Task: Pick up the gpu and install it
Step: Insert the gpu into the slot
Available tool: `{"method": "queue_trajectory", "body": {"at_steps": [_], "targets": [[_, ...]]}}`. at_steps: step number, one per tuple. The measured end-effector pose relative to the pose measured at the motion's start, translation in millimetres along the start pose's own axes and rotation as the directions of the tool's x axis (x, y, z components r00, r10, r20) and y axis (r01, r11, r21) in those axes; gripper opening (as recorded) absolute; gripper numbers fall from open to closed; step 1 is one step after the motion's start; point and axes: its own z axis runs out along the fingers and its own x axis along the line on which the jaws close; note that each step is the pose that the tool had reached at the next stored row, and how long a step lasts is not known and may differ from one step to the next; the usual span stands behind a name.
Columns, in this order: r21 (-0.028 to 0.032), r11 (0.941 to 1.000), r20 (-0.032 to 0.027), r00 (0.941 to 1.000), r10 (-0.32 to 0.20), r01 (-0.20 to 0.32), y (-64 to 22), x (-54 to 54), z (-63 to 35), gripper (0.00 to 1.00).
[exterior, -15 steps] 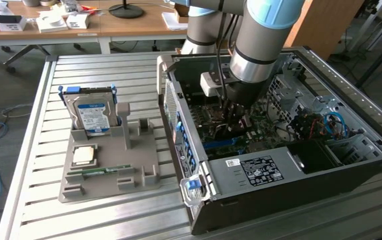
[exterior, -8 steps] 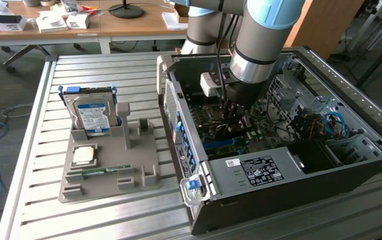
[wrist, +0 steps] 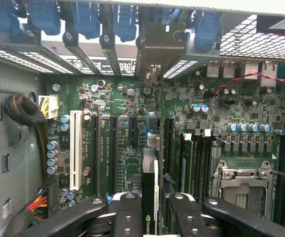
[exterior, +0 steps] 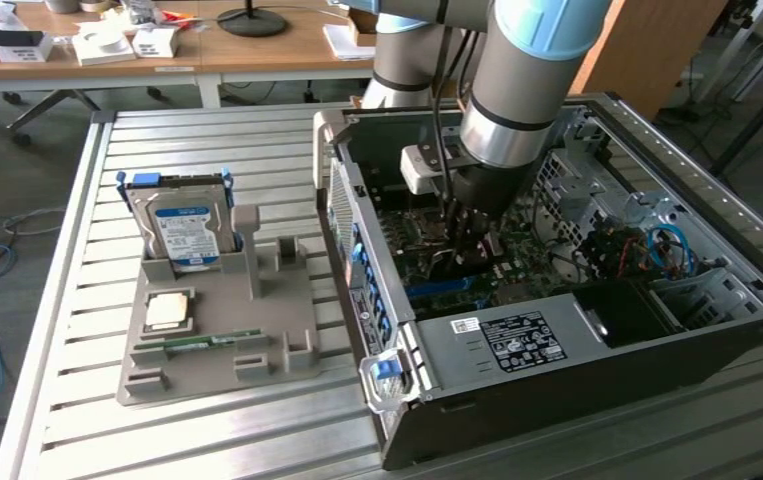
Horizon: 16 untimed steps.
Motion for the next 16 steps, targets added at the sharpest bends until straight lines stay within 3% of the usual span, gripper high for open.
{"method": "queue_trajectory", "body": {"at_steps": [16], "targets": [[0.0018, 0.9995, -0.0004, 0.9995, 0.032, -0.032, 0.0, 1.7, 0.3, 0.26]]}}
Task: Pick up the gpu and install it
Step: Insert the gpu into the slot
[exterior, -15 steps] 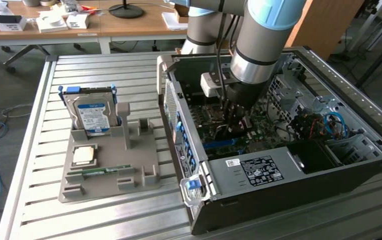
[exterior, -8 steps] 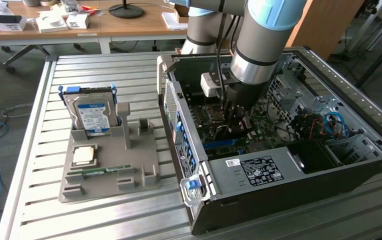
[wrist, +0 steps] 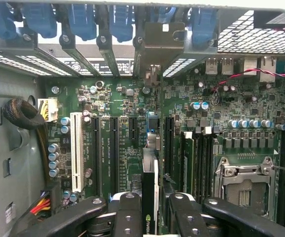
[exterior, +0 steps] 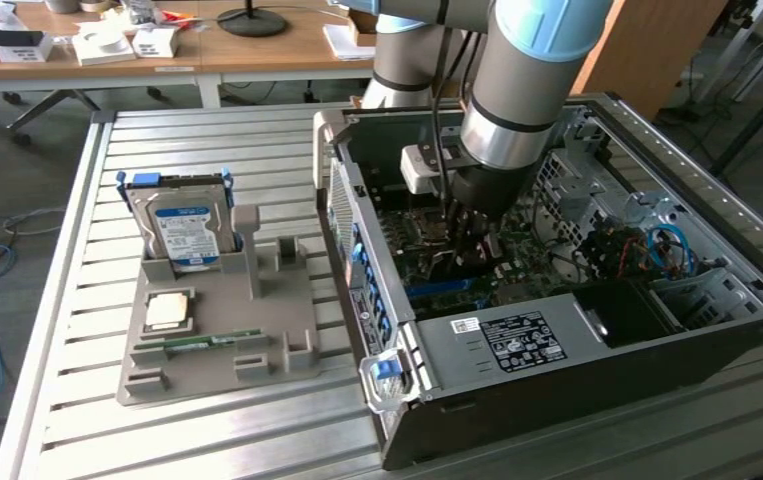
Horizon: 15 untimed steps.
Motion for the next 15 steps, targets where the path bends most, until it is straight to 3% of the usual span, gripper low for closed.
{"method": "queue_trajectory", "body": {"at_steps": [15], "targets": [[0.0003, 1.0, 0.0003, 1.0, 0.004, -0.004, 0.0, 0.1, 2.2, 0.26]]}}
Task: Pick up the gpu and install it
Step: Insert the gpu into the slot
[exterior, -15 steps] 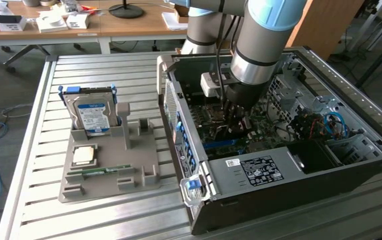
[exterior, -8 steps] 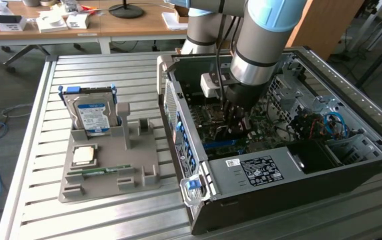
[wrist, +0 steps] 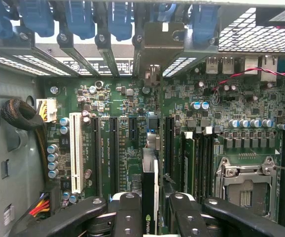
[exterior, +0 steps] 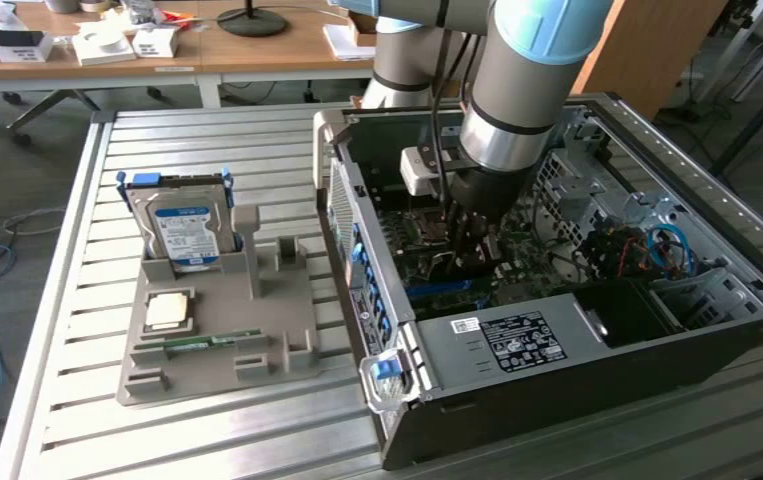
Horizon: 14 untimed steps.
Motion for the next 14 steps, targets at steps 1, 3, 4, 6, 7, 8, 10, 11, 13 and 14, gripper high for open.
{"method": "queue_trajectory", "body": {"at_steps": [1, 3, 4, 6, 7, 8, 10, 11, 13, 14], "targets": [[0.0, 1.0, 0.0, 1.0, 0.0, 0.0, 0.0, 0.0, -0.2, 0.26], [-0.0001, 1.0, -0.0003, 1.0, 0.0, 0.0, 0.0, 0.0, -0.9, 0.26], [0.0, 1.0, -0.0003, 1.0, 0.0, 0.0, 0.0, 0.0, -1.2, 0.26], [0.0, 1.0, -0.0001, 1.0, 0.0, 0.0, 0.0, -0.1, -1.7, 0.26], [0.0, 1.0, -0.0001, 1.0, 0.0, 0.0, 0.0, -0.1, -1.7, 0.26], [0.0001, 1.0, -0.0005, 1.0, 0.0, 0.0, 0.0, -0.1, -1.8, 0.26], [0.0, 1.0, -0.0014, 1.0, 0.001, -0.001, 0.1, 0.0, -1.9, 0.26], [0.0, 1.0, -0.0015, 1.0, 0.001, -0.001, 0.1, 0.0, -1.9, 0.26], [0.0001, 1.0, -0.0015, 1.0, 0.002, -0.002, 0.3, 0.9, -1.9, 0.26], [0.0001, 1.0, -0.0016, 1.0, 0.003, -0.003, 0.3, 1.1, -1.7, 0.26]]}}
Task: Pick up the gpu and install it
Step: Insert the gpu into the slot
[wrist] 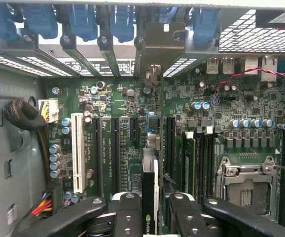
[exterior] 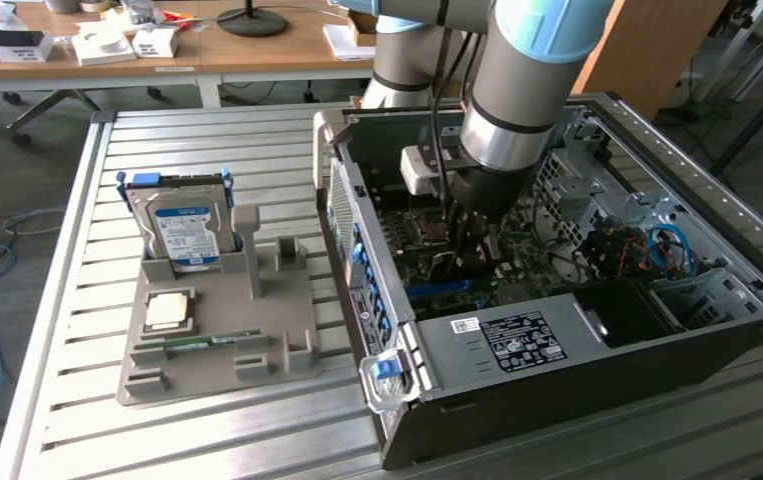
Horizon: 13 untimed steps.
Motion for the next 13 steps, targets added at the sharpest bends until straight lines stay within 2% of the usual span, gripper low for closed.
{"method": "queue_trajectory", "body": {"at_steps": [13], "targets": [[0.0008, 0.9999, 0.0, 0.9999, 0.013, -0.013, 1.2, 0.1, 0.8, 0.26]]}}
